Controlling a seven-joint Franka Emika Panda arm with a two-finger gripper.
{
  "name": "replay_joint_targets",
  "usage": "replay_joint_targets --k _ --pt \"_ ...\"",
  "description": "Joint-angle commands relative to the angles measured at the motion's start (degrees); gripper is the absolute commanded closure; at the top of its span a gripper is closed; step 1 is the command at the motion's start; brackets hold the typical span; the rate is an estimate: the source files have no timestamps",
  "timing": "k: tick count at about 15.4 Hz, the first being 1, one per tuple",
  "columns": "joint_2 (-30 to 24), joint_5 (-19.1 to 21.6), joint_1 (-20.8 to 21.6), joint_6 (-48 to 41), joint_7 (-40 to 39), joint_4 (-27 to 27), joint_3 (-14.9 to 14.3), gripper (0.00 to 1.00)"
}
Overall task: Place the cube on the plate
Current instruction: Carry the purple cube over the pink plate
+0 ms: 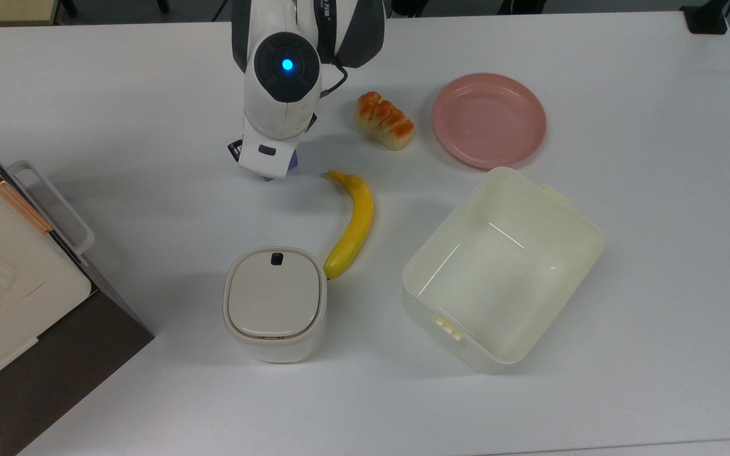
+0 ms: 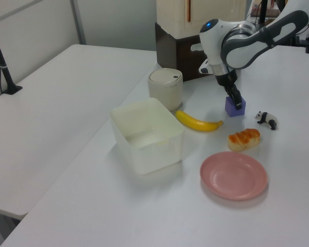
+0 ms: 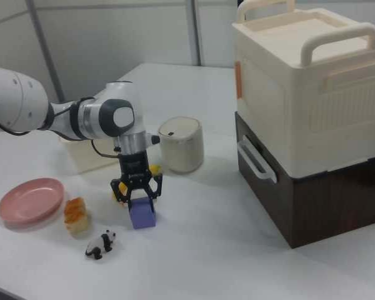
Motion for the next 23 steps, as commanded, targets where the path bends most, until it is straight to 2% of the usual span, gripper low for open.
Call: replay_joint_targets --k 1,5,12,13,17,19,20,23 --pt "-3.06 -0.8 0.41 -0.36 1.15 -1.19 1.5 0.62" --pt "-7.01 -0.19 0.76 -4.58 4.32 -0.58 6.85 0.61" --pt "-7.2 -0.18 1.46 -6.08 17.31 0.22 23.1 0.6" --pt "-6.94 -0.18 3.38 -5.82 20.29 0.3 24.17 0.57" --pt "-6.58 -0.1 10.49 -5.47 24.88 0.39 24.18 0.57" --pt "-5.36 -0.1 11.92 -5.12 26.3 0.39 24.18 0.56" --pt "-5.0 -0.1 12.44 -4.68 26.39 0.39 24.18 0.49" --pt "-4.56 -0.1 13.06 -3.27 29.19 0.57 24.18 0.01"
